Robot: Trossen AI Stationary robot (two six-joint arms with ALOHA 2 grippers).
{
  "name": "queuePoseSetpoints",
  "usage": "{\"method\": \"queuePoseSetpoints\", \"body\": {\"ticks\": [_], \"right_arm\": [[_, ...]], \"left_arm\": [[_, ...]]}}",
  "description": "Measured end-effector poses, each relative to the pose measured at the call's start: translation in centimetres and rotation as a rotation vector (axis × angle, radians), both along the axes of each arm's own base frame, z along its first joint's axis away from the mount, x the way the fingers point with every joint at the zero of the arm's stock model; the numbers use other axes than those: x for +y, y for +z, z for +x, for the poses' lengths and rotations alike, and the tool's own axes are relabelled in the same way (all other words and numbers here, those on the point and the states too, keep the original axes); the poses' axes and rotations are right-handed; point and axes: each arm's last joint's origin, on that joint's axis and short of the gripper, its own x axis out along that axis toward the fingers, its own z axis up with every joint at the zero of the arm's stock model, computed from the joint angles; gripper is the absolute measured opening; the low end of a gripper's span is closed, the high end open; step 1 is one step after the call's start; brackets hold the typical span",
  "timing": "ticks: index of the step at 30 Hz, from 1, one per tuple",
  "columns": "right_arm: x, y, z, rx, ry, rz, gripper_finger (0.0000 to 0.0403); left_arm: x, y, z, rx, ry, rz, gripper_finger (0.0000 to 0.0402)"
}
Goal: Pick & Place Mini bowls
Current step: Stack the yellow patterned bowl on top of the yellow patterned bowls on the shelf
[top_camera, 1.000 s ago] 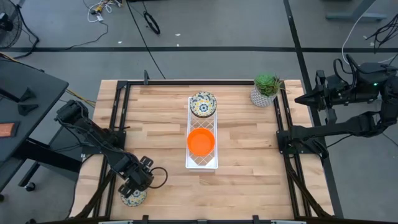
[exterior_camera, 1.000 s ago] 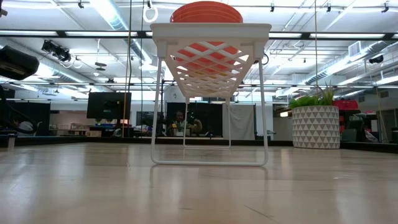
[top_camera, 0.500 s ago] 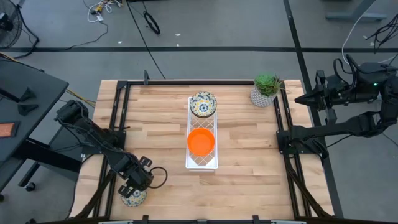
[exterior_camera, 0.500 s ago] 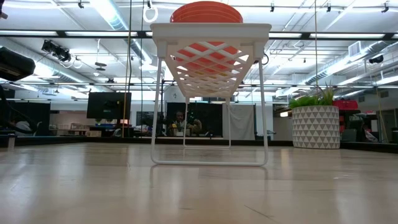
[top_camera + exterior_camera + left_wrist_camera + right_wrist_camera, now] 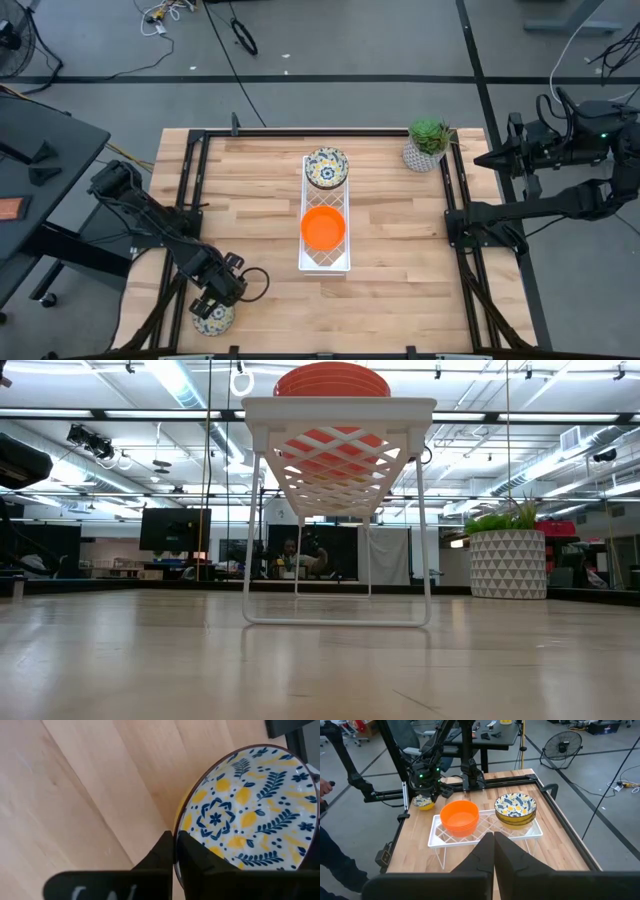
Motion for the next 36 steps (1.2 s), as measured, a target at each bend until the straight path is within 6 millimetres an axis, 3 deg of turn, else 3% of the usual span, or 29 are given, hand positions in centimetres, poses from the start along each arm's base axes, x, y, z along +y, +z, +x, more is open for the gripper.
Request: {"method": "queuePoseSetpoints", "body": {"ticks": [10, 15, 28, 36], "right_arm": [[0.0, 0.0, 0.0, 0.000, 0.000, 0.000, 0.0011], [0.0, 0.0, 0.0, 0.000, 0.000, 0.000, 0.0011], [0.0, 0.0, 0.0, 0.000, 0.000, 0.000, 0.0011], [0.0, 0.0, 0.0, 0.000, 0.000, 0.000, 0.0011]], "left_arm": [[0.4, 0.2, 0.2, 0.033, 0.011, -0.042, 0.0010], [1.0, 1.3, 0.4, 0.004, 0.038, -0.038, 0.0006], [4.4, 7.2, 1.2, 0.005, 0.197, -0.012, 0.0006], [7.5, 11.9, 2.4, -0.122, 0.367, -0.047, 0.0006]]}}
